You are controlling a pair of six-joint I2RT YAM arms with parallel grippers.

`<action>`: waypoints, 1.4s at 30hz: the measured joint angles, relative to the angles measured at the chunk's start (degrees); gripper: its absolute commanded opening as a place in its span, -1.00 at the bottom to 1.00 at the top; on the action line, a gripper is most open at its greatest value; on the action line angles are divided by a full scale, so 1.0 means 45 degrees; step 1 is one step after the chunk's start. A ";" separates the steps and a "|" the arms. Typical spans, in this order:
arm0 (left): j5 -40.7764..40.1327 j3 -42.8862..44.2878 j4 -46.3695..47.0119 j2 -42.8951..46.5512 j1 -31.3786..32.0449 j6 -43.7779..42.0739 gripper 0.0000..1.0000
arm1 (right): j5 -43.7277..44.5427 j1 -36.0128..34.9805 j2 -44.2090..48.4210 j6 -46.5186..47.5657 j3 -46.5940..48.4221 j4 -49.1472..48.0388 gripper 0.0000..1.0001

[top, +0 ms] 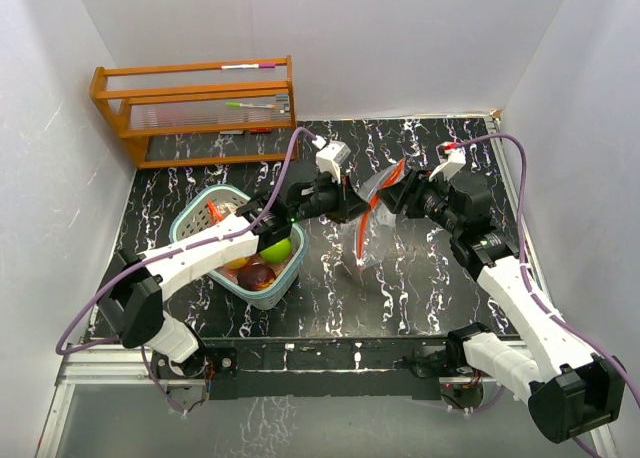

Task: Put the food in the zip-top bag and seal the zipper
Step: Open the zipper of the food storage bag at the center of the board.

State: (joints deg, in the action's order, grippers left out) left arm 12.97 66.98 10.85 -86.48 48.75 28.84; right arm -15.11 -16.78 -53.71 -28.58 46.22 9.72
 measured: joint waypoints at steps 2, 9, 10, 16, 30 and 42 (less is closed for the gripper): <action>0.0151 -0.0097 0.0087 -0.0053 0.0000 0.0151 -1.00 | -0.0068 0.0000 0.0000 -0.0073 -0.0049 -0.0219 0.14; 0.0491 -0.0102 0.0447 -0.0107 0.0000 0.0466 -1.00 | 0.0029 0.0000 0.0029 -0.0107 -0.0063 -0.0272 0.12; 0.0534 -0.0102 0.0471 -0.0107 0.0000 0.0505 -1.00 | 0.0068 0.0000 0.0024 -0.0097 -0.0063 -0.0248 0.09; 0.0597 -0.0102 0.0495 -0.0107 0.0000 0.0554 -1.00 | 0.0622 0.0000 -0.0010 0.0087 -0.0102 0.0029 -0.70; -0.1239 -0.0121 -0.0432 0.0024 0.0005 -0.0306 -1.00 | 0.2603 -0.0005 0.0777 0.0665 -0.0821 0.1885 -0.85; -0.5542 0.0296 -0.3298 -0.0219 0.0233 -0.1001 -1.00 | 0.6164 -0.0165 0.2414 0.0520 -0.0816 0.4687 -0.85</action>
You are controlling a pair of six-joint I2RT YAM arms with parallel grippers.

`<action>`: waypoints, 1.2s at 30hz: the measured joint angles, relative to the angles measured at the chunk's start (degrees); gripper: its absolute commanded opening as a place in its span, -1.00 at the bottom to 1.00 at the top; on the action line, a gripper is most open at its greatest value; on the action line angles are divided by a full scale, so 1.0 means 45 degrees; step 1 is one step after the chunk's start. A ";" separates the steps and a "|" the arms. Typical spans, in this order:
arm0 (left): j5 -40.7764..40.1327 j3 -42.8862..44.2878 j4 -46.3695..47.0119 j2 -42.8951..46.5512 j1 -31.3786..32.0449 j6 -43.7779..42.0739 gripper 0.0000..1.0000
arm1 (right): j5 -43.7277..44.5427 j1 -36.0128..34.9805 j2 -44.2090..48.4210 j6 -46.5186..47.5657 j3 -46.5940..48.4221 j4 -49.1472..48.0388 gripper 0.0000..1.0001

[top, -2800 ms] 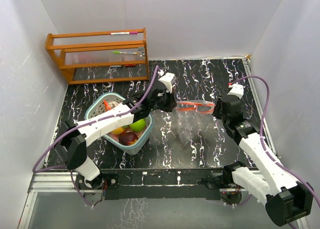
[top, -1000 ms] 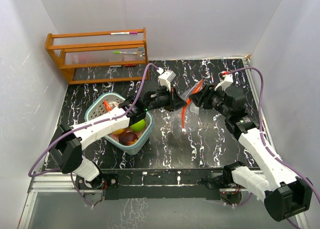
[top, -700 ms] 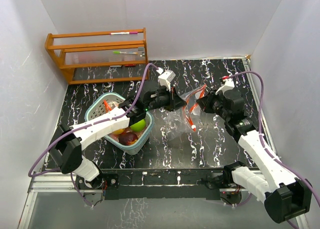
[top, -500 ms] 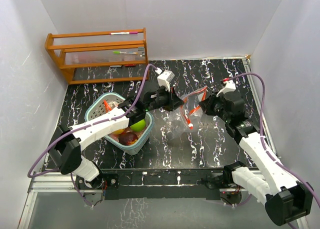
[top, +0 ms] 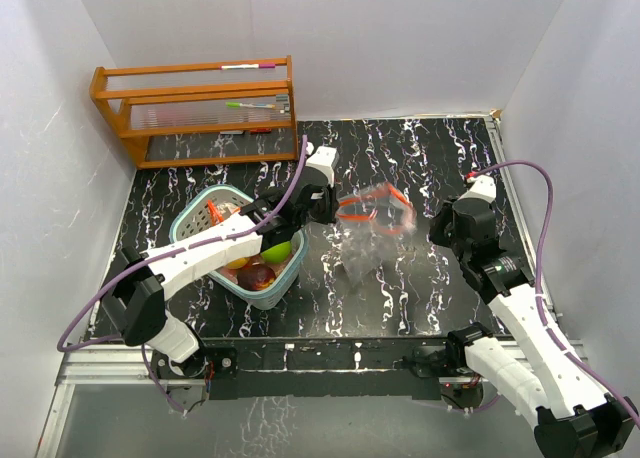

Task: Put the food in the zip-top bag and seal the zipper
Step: Open the zipper of the food storage bag at the center of the board, then move the bin to the center of the board.

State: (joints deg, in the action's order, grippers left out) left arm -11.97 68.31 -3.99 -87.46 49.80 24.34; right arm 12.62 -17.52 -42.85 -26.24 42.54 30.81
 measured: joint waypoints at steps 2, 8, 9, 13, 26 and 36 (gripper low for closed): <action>-0.0345 0.0087 -0.0204 -0.0063 -0.0039 -0.0073 -1.00 | 0.0379 0.0029 0.0000 -0.0010 -0.0005 0.0359 -0.85; 0.0369 -0.0374 0.0724 0.0058 -0.0267 -0.0209 -1.00 | -0.0986 0.0146 0.0461 0.0291 -0.0199 -0.0316 -0.78; 0.0583 -0.0466 0.0899 0.0083 -0.0267 -0.0204 -1.00 | -0.1438 0.0146 0.0481 0.0306 -0.0199 -0.0636 -0.69; 0.1370 -0.0568 0.1428 0.0112 -0.0267 -0.0267 -1.00 | -0.2909 0.0146 0.0160 0.0345 -0.0112 -0.1608 -0.22; 0.0058 0.0418 0.0967 0.1316 -0.0267 -0.2093 -1.00 | -0.6149 0.0146 -0.0510 0.0097 0.1030 -0.2521 -0.04; -0.1676 0.2395 0.0826 0.1311 -0.1564 -0.3803 -1.00 | -0.7208 -0.0243 -0.0831 -0.0015 0.1545 -0.2589 0.03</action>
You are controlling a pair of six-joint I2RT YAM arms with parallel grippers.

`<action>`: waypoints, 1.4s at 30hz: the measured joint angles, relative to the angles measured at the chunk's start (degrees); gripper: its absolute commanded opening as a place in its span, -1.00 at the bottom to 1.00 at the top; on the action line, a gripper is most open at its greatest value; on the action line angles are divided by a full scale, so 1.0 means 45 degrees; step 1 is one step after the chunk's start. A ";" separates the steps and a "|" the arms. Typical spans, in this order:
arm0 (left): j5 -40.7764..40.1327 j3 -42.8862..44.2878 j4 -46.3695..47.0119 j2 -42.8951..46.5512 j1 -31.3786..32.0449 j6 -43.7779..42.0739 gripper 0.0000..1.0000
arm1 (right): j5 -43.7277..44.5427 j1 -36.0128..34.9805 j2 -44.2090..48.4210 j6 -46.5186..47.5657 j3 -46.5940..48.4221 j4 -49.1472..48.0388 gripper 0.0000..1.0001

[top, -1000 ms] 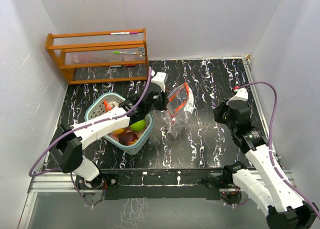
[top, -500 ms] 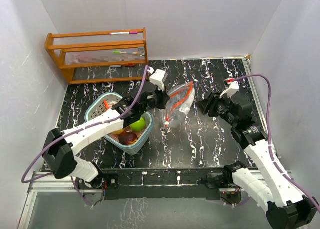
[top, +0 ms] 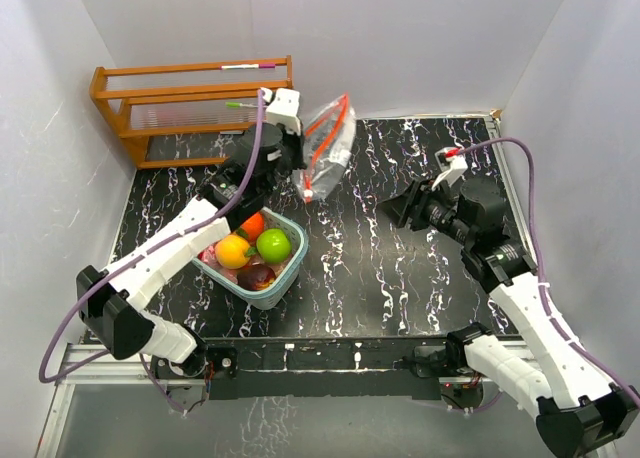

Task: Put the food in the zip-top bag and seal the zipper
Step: Move the bin to the center of the board.

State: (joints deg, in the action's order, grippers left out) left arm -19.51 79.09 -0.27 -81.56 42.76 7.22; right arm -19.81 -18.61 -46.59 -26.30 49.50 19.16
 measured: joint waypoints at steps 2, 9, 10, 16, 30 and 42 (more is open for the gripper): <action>-0.0189 0.0000 -0.0151 0.0010 -0.0563 -0.0092 -1.00 | 0.0092 -0.0427 -0.0180 -0.0034 0.0044 -0.0010 0.03; -0.0894 0.0194 -0.1093 0.0913 -0.1472 -0.0622 -1.00 | 0.1229 -0.3157 -0.2011 -0.0087 0.0180 -0.0525 0.06; -0.0967 0.0330 -0.1171 0.1073 -0.1462 -0.0690 -1.00 | 0.1399 -0.3648 -0.2497 -0.0078 0.0243 -0.0656 0.09; -0.1826 0.1049 -0.1511 0.2720 -0.1428 -0.1151 -1.00 | 0.1705 -0.5299 -0.5741 0.0170 0.1540 -0.1122 0.24; -0.3444 0.0782 -0.2220 0.5149 -0.1428 -0.2050 -1.00 | 0.1511 -0.6033 -0.8859 0.0219 0.3643 -0.1996 0.20; -0.3706 0.0539 -0.2778 0.6557 -0.1428 -0.2195 -1.00 | 0.2705 -0.6703 -1.0758 0.0869 0.4940 -0.1370 -0.47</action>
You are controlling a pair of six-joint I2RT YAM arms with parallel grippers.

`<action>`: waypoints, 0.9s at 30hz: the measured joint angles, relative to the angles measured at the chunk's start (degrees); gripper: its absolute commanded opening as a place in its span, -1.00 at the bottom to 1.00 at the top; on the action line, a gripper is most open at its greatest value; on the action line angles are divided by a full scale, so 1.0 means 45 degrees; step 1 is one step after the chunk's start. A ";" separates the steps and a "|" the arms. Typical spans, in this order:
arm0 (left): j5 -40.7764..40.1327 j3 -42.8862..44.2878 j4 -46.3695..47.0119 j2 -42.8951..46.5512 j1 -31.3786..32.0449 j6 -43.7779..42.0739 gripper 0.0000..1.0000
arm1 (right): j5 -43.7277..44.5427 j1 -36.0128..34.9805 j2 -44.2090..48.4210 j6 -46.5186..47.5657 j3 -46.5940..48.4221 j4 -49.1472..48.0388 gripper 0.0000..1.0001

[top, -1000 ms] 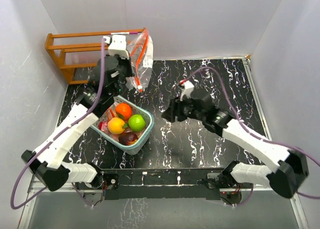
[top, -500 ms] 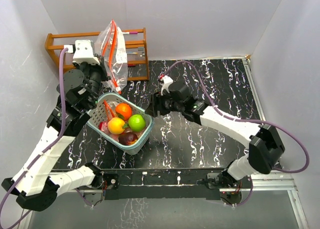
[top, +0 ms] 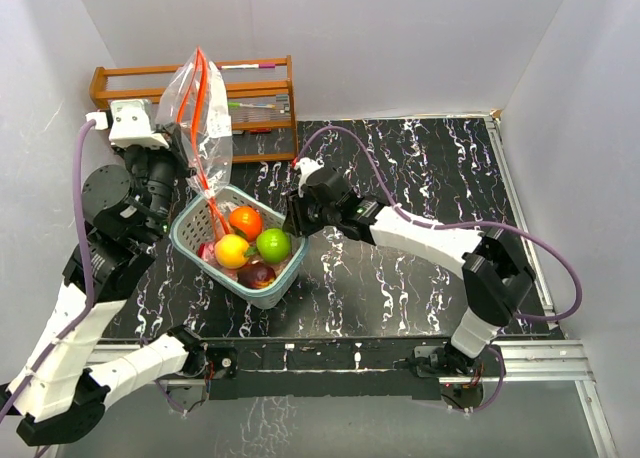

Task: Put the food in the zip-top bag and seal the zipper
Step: Move the bin to the center of the board.

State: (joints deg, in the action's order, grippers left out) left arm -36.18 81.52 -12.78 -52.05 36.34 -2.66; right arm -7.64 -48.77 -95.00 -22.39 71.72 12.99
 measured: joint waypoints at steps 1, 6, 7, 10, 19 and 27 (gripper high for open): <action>-0.0010 0.0000 -0.0044 0.0068 0.0000 0.0000 -1.00 | 0.0160 0.0000 -0.0063 -0.0024 0.0029 0.0073 -0.54; -0.0005 0.0000 -0.0233 0.0155 0.0000 -0.0039 -1.00 | 0.2132 -0.0301 0.0029 -0.0185 0.0000 0.0452 -0.78; -0.0005 0.0000 -0.0248 0.0160 0.0000 -0.0039 -1.00 | 0.2764 -0.0369 0.0189 -0.0325 -0.0107 0.0559 -0.80; 0.0029 0.0000 -0.0321 0.0160 0.0000 -0.0034 -1.00 | 0.4639 -0.0461 0.1137 -0.0656 -0.0782 0.1175 -0.82; 0.0379 0.0000 -0.0510 0.0102 0.0000 0.0180 -1.00 | 0.9860 -0.0272 0.6363 -0.1248 -0.2749 0.4857 -0.82; 0.1088 -0.0340 -0.0811 -0.0151 0.0000 0.0758 -1.00 | 1.1264 0.0126 0.8971 -0.3235 -0.4784 0.6917 -0.69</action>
State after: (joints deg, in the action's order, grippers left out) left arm -31.29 79.99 -16.43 -52.73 36.34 0.75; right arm 43.05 -48.21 -54.63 -36.95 50.19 44.12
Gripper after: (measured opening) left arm 0.009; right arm 0.237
